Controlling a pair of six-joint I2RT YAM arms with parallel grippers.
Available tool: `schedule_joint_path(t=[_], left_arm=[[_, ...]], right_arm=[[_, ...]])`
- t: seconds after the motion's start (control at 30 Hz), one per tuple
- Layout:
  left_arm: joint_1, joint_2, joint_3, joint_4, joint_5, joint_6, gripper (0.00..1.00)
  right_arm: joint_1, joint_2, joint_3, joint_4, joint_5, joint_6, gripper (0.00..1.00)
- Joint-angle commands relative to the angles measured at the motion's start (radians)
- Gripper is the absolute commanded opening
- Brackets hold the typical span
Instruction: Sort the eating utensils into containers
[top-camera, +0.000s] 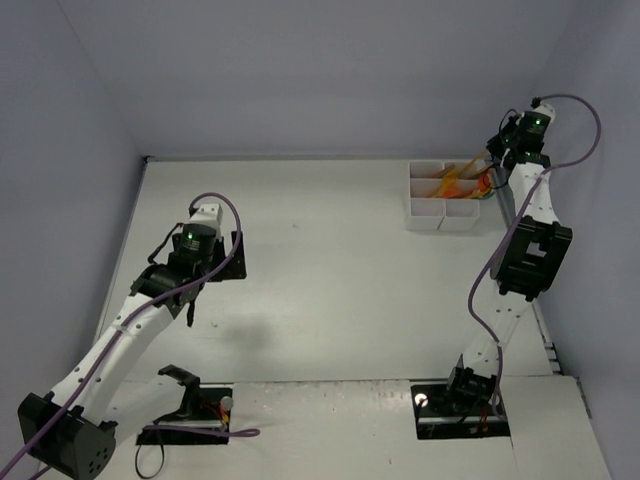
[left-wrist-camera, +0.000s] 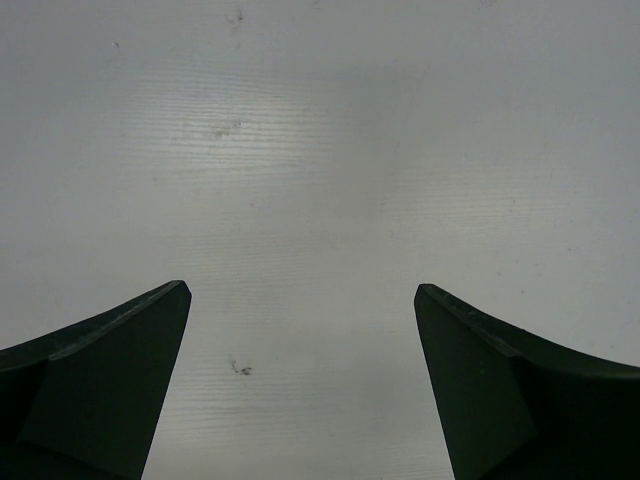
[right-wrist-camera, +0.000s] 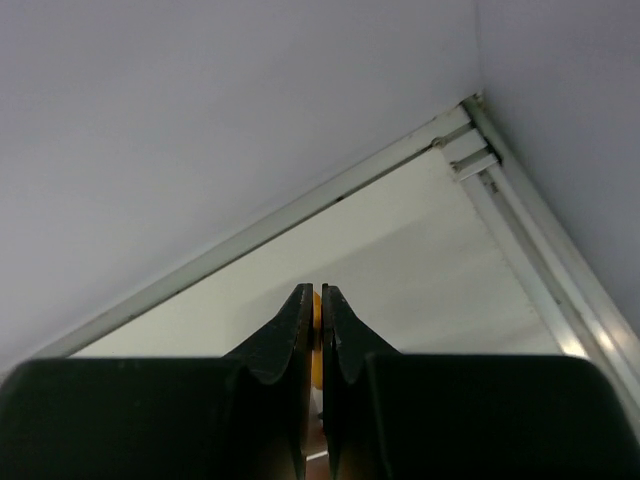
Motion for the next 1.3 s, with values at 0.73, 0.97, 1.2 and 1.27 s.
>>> schedule_joint_path(t=[0.73,0.97,1.2,1.27], left_arm=[[0.009,-0.063,0.239,-0.009,-0.141,0.097,0.94],[0.009,-0.120,0.336,-0.009,-0.252,0.175,0.94],[0.009,-0.177,0.350,-0.011,-0.382,0.236,0.94],[0.009,-0.191,0.335,-0.013,-0.395,0.228,0.94]], right_arm=[[0.027,-0.876,-0.542,0.083,0.188,-0.193,0.87],[0.169,-1.214,-0.744,0.029,0.428,-0.205,1.00],[0.313,-1.483,-0.864,-0.169,0.530,-0.257,1.00],[0.340,-1.548,-0.887,-0.212,0.554,-0.267,1.00]])
